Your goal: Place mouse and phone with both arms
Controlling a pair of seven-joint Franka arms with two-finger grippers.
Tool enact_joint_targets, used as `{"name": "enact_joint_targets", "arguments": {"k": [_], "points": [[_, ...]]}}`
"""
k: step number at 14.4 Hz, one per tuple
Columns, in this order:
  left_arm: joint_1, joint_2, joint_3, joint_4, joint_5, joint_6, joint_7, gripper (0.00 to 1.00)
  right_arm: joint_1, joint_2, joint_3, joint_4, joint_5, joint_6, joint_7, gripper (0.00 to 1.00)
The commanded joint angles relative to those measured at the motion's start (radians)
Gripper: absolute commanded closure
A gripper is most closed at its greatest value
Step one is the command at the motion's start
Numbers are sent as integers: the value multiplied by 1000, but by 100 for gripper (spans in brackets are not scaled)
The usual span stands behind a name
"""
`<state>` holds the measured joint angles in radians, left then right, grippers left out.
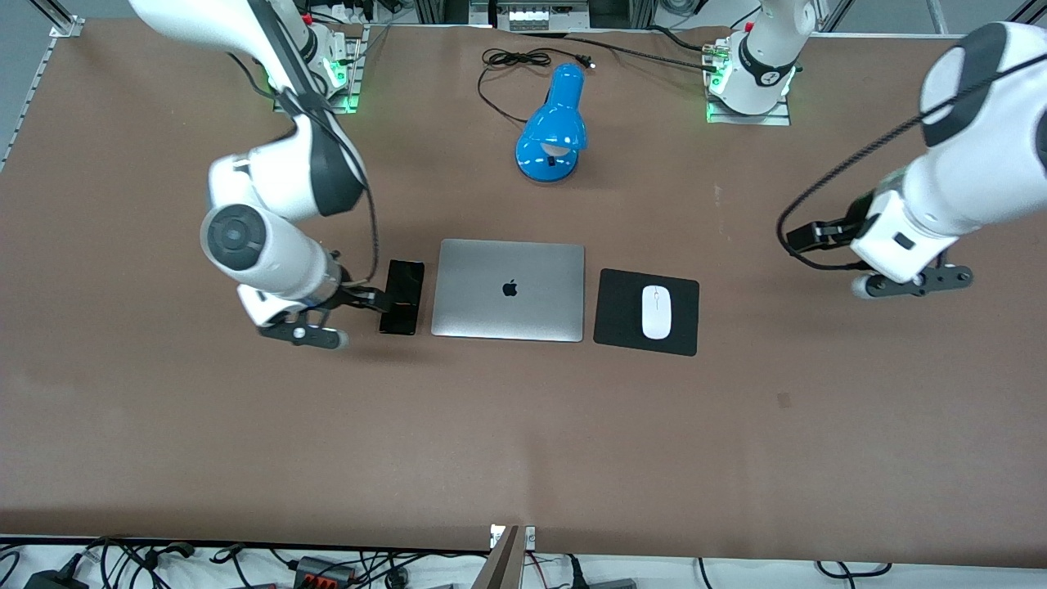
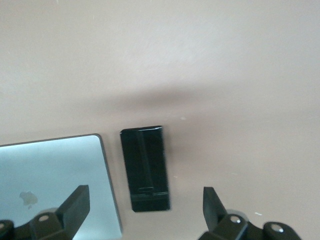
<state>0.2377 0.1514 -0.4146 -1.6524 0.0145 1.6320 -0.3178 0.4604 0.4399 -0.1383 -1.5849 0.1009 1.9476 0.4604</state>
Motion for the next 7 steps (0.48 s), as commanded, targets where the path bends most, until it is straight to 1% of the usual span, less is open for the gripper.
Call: {"name": "enact_joint_targets", "arguments": {"k": [1, 3, 4, 6, 7], "points": [[50, -99, 0, -100, -22, 40, 19, 0, 0, 5, -32, 129, -29, -134, -80, 0], [69, -93, 0, -93, -21, 43, 60, 0, -3, -10, -73, 184, -30, -180, -137, 0], [71, -81, 3, -64, -22, 39, 72, 0, 1, -15, -93, 201, -36, -200, -164, 0], [89, -46, 2, -14, -19, 0, 75, 0, -6, -41, -106, 215, -43, -237, -200, 0], [88, -36, 2, 5, -19, -14, 72, 0, -11, -44, -127, 217, -37, -240, -210, 0]]}}
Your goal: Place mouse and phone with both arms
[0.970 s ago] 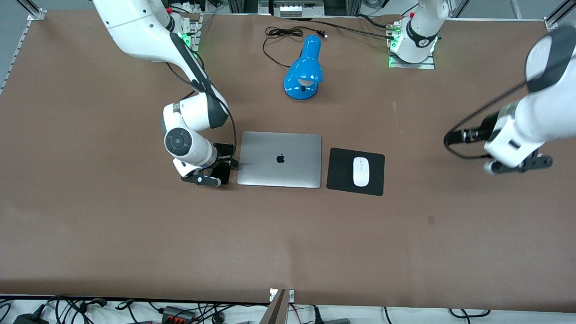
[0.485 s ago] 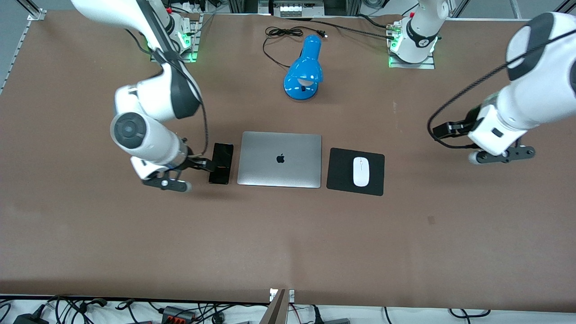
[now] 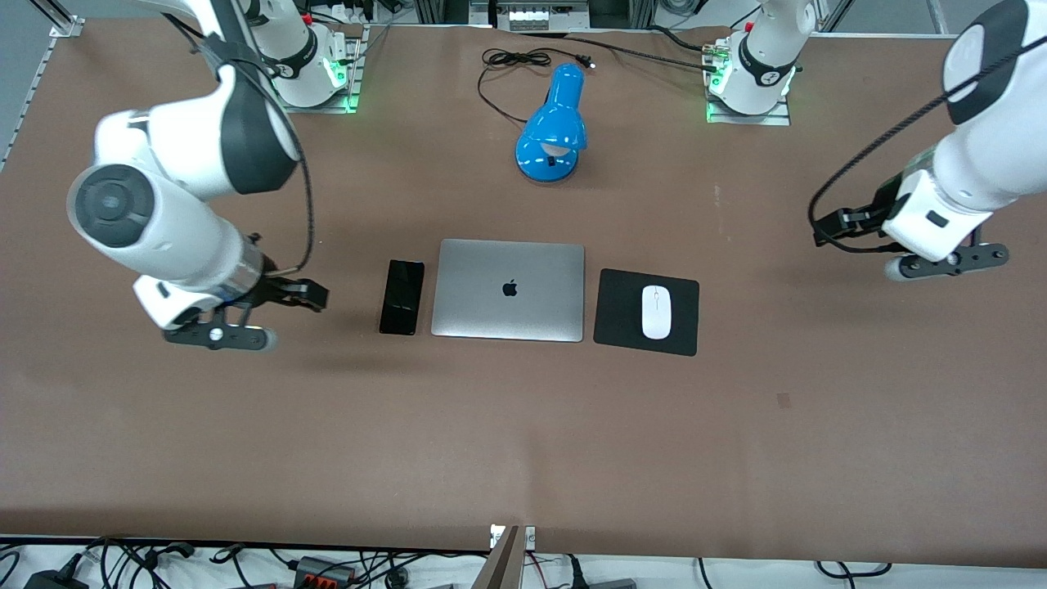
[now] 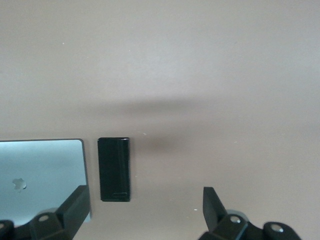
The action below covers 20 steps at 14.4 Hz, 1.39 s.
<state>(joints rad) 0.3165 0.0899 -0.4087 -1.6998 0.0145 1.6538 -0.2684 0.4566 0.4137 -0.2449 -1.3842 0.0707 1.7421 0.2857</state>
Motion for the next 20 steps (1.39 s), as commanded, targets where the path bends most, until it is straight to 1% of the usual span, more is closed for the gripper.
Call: {"name": "enact_joint_targets", "arguments": {"k": [1, 5, 6, 9, 10, 12, 14, 16, 20], "points": [[15, 30, -2, 58, -19, -34, 24, 0, -19, -18, -31, 17, -5, -41, -57, 0], [23, 22, -12, 83, -2, -49, 17, 0, -148, -85, -11, 17, -5, -44, -235, 0], [24, 15, -13, 86, -4, -58, 17, 0, -198, -107, 18, 17, -6, -46, -288, 0], [24, 5, -13, 86, -14, -63, 15, 0, -408, -141, 192, 17, -15, -64, -321, 0], [24, 5, -13, 86, -14, -61, 15, 0, -424, -141, 205, 17, -37, -64, -323, 0], [26, 2, -13, 86, -14, -61, 17, 0, -423, -144, 204, 17, -74, -64, -330, 0], [23, -1, -19, 81, -14, -52, 15, 0, -429, -156, 200, 17, -77, -64, -345, 0], [24, -7, -19, 75, -14, -46, 15, 0, -430, -197, 199, 7, -81, -64, -376, 0], [17, -21, -7, 77, -14, -49, 26, 0, -430, -255, 197, -99, -80, -47, -366, 0]]}}
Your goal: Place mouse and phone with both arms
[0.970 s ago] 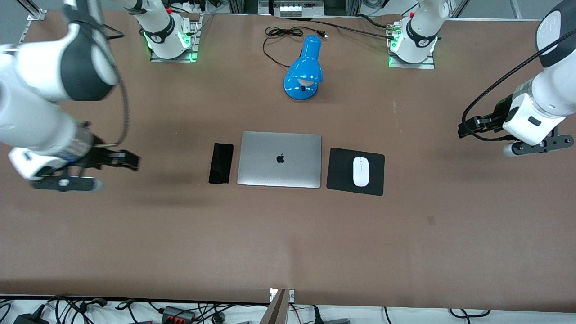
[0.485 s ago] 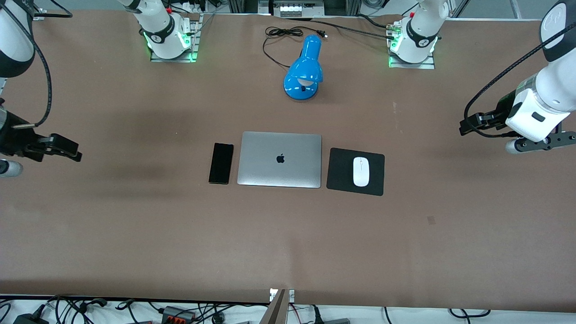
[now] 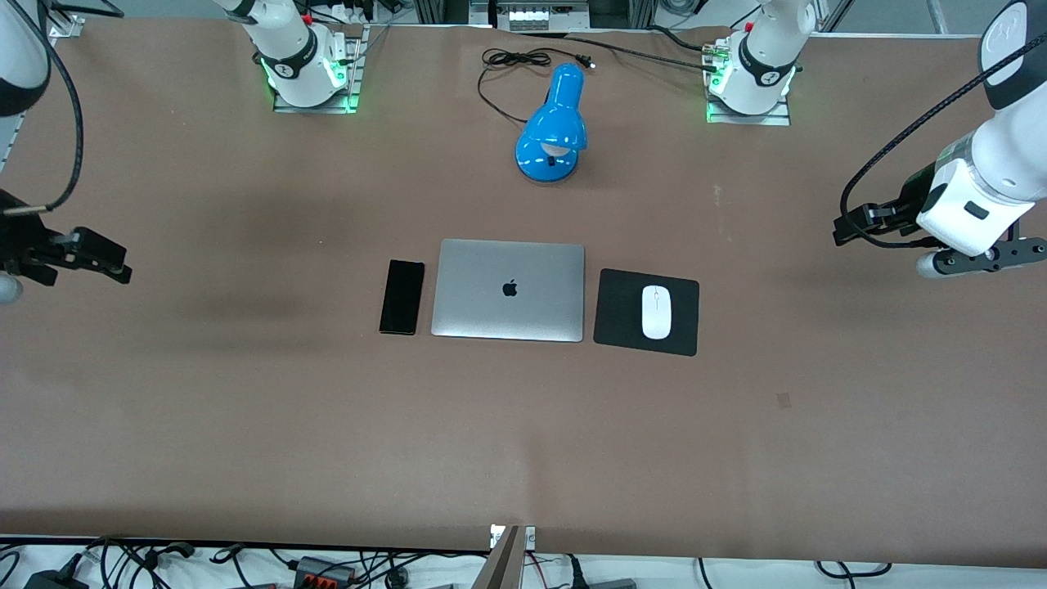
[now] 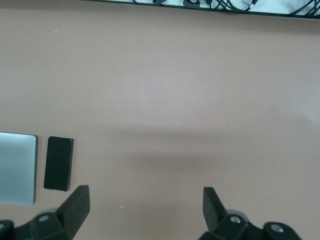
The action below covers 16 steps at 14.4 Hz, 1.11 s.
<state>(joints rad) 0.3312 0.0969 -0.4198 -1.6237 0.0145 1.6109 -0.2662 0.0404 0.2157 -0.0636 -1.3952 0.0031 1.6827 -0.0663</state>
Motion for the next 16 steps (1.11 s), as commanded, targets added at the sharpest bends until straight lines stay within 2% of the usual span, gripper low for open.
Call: {"name": "enact_joint_targets", "arguments": {"k": [1, 2, 5, 7, 9, 12, 16], "points": [[-10, -34, 18, -1, -14, -6, 24, 0, -14, -79, 16, -128, -12, 29, -12, 0], [-44, -37, 33, 1, -8, -6, 25, 0, -14, -113, 16, -187, -12, 60, -10, 0], [-200, -37, 192, 2, -5, -8, 25, 0, -20, -220, 16, -367, -11, 161, -9, 0], [-241, -37, 242, 2, -8, -13, 27, 0, -22, -245, 16, -400, -11, 149, -12, 0], [-244, -42, 243, -2, -11, -12, 27, 0, -22, -239, 18, -361, -11, 124, -13, 0], [-251, -45, 243, -4, -14, -12, 27, 0, -37, -240, -1, -350, 1, 89, -12, 0], [-245, -34, 245, -5, -33, -2, 28, 0, -30, -242, 7, -346, 0, 83, -13, 0]]}}
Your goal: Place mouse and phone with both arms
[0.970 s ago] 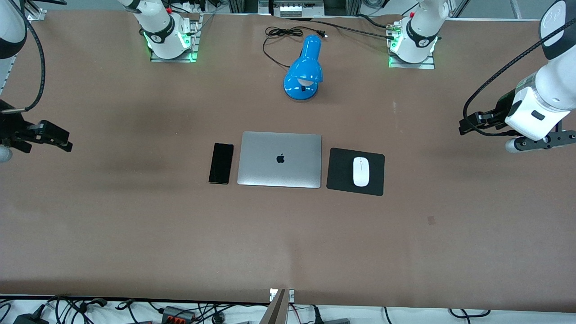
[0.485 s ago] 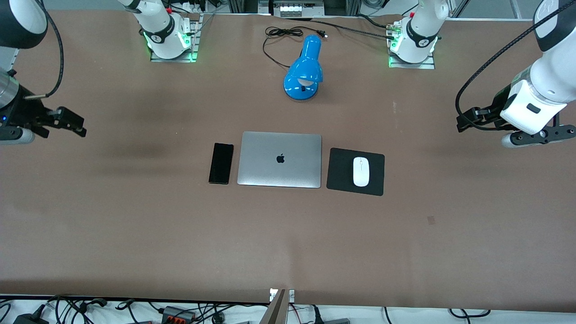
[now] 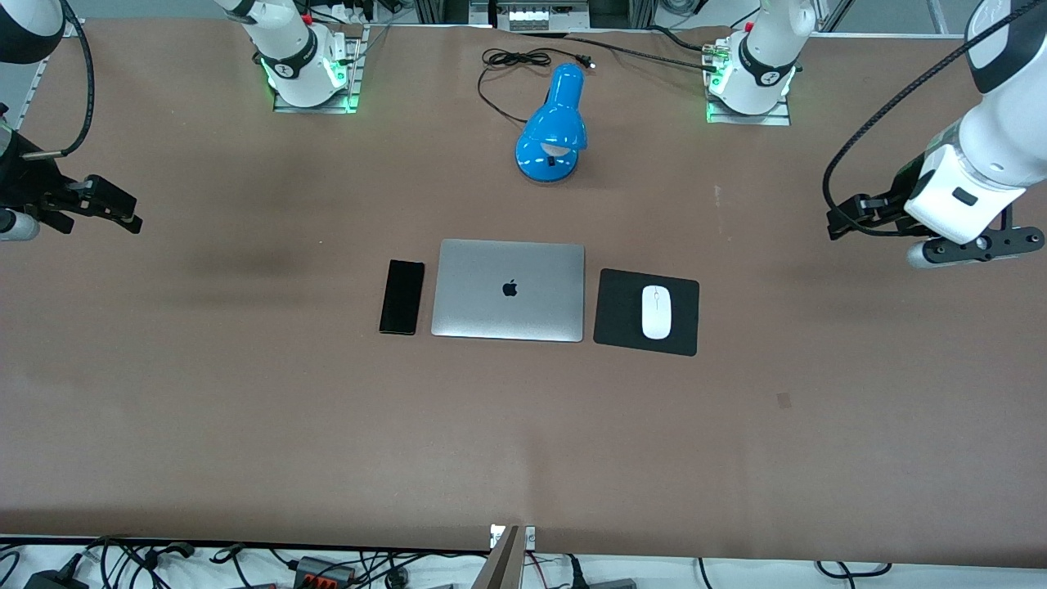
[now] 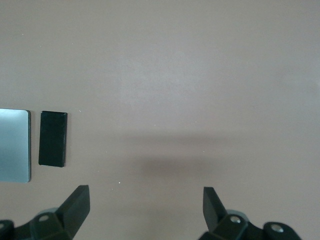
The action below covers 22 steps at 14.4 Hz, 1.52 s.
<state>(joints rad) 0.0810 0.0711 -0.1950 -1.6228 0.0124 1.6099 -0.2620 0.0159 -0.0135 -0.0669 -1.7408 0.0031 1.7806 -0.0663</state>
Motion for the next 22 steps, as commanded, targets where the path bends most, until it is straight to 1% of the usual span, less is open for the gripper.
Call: {"name": "enact_joint_targets", "arguments": {"k": [1, 4, 6, 9, 11, 17, 22], "points": [[6, -8, 19, -6, -32, -1, 23, 0, -5, -14, 10, 1, 0, -15, -16, 0], [12, -7, 19, -2, -34, 1, 23, 0, -7, -14, 12, 0, -2, -9, -10, 0], [13, -8, 19, -2, -34, 1, 23, 0, -34, -17, 13, 0, -2, -12, -10, 0], [11, -7, 19, 0, -34, 1, 23, 0, -71, -16, 65, 1, 0, -1, -9, 0], [13, -7, 19, 0, -34, 1, 23, 0, -82, -17, 84, 1, 0, 8, -9, 0], [13, -7, 17, 0, -34, -1, 23, 0, -77, -43, 82, -14, 2, -27, 7, 0], [13, -7, 17, 0, -34, -1, 23, 0, -76, -68, 82, -32, 0, -29, 7, 0]]}}
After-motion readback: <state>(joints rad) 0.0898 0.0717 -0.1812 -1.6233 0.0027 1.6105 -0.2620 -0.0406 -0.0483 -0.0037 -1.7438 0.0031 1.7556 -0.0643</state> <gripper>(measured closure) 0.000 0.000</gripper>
